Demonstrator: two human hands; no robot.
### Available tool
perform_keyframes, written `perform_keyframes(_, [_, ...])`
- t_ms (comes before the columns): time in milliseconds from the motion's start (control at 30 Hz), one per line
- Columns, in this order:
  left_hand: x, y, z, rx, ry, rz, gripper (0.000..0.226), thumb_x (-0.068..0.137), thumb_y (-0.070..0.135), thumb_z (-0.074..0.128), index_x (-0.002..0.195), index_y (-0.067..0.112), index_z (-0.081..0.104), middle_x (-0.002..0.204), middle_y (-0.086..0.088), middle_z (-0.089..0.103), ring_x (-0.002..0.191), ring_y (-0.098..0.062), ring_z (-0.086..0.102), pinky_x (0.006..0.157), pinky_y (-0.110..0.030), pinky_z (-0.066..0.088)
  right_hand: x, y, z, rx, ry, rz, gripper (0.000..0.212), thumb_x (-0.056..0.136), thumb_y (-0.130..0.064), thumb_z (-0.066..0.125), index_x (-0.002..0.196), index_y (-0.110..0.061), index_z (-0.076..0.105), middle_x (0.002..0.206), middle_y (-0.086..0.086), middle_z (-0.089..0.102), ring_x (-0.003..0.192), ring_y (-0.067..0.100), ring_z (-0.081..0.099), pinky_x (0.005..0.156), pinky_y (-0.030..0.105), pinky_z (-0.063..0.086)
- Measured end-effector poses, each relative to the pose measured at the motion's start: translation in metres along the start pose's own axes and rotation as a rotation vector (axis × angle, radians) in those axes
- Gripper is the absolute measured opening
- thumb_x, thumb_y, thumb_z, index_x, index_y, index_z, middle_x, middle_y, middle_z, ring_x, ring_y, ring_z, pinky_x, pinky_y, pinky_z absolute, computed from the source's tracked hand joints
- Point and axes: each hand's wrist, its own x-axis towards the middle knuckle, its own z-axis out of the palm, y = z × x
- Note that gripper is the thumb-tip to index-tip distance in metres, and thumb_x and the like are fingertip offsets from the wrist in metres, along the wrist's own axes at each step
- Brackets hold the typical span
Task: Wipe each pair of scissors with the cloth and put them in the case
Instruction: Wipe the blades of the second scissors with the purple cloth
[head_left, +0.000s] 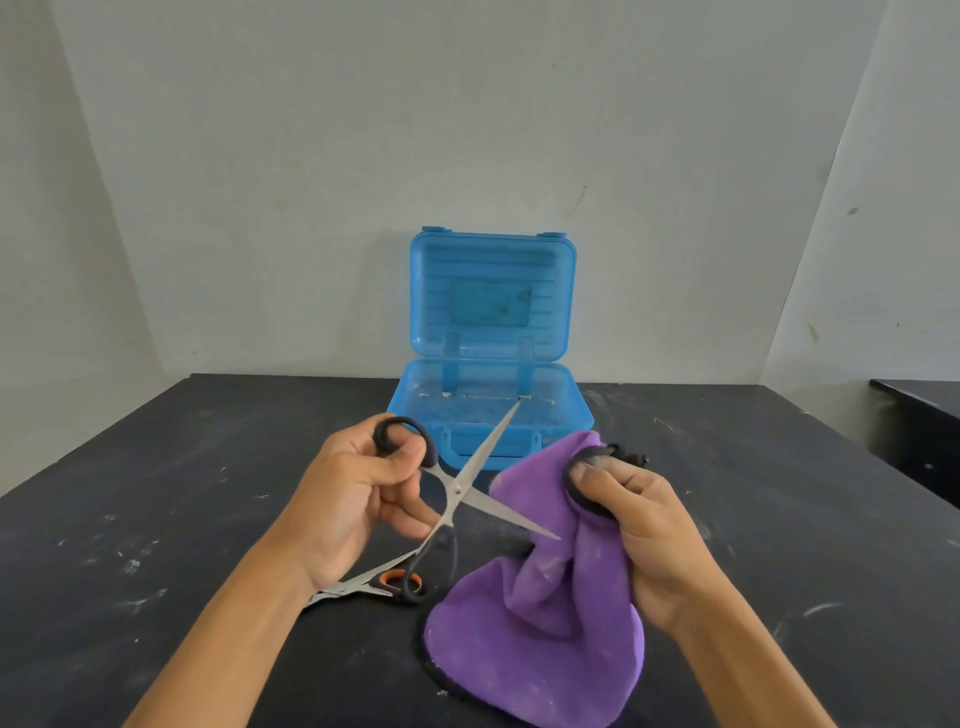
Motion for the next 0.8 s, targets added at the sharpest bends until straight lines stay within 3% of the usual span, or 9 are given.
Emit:
perform_keyframes(200, [0.0, -0.002, 0.012, 0.009, -0.067, -0.024, 0.019, 0.082, 0.019, 0.065, 0.063, 0.023, 0.066, 0.053, -0.005, 0.055, 0.048, -0.029, 0.069, 0.039, -0.027, 0.053, -0.006, 0.001, 0.012, 0.024, -0.14, -0.012, 0.039, 0.077, -0.04, 0.084, 0.096, -0.007, 0.082, 0.089, 0.016, 0.078, 0.077, 0.023, 0.075, 0.07, 0.033, 0.062])
perform_keyframes(333, [0.001, -0.003, 0.021, 0.048, -0.083, -0.028, 0.012, 0.079, 0.022, 0.068, 0.068, 0.02, 0.065, 0.054, -0.007, 0.057, 0.048, -0.031, 0.068, 0.04, -0.028, 0.054, -0.008, 0.009, 0.017, -0.067, -0.193, -0.013, 0.051, 0.07, -0.047, 0.095, 0.098, -0.007, 0.082, 0.093, 0.016, 0.079, 0.083, 0.023, 0.076, 0.076, 0.031, 0.062])
perform_keyframes(533, [0.001, -0.005, 0.028, 0.127, -0.103, -0.028, 0.016, 0.085, 0.022, 0.068, 0.069, 0.023, 0.064, 0.057, -0.007, 0.06, 0.05, -0.032, 0.067, 0.042, -0.03, 0.055, -0.004, 0.009, 0.021, -0.232, -0.173, -0.003, 0.034, 0.076, -0.034, 0.088, 0.094, -0.005, 0.082, 0.09, 0.015, 0.081, 0.082, 0.022, 0.074, 0.077, 0.031, 0.06])
perform_keyframes(700, [0.003, -0.008, 0.028, 0.163, -0.12, -0.05, 0.024, 0.094, 0.014, 0.063, 0.072, 0.022, 0.064, 0.059, -0.007, 0.06, 0.052, -0.033, 0.068, 0.045, -0.032, 0.056, -0.002, 0.004, 0.029, -0.398, -0.142, -0.06, 0.035, 0.08, -0.034, 0.079, 0.08, 0.0, 0.073, 0.072, 0.005, 0.068, 0.068, 0.013, 0.059, 0.066, 0.032, 0.05])
perform_keyframes(800, [0.003, -0.009, 0.028, 0.145, -0.125, -0.077, 0.015, 0.087, 0.021, 0.067, 0.072, 0.021, 0.063, 0.059, -0.008, 0.059, 0.052, -0.034, 0.068, 0.044, -0.032, 0.056, -0.004, 0.001, 0.027, -0.481, -0.141, -0.062, 0.047, 0.088, -0.037, 0.072, 0.077, 0.008, 0.063, 0.069, 0.007, 0.058, 0.066, 0.02, 0.048, 0.063, 0.039, 0.041])
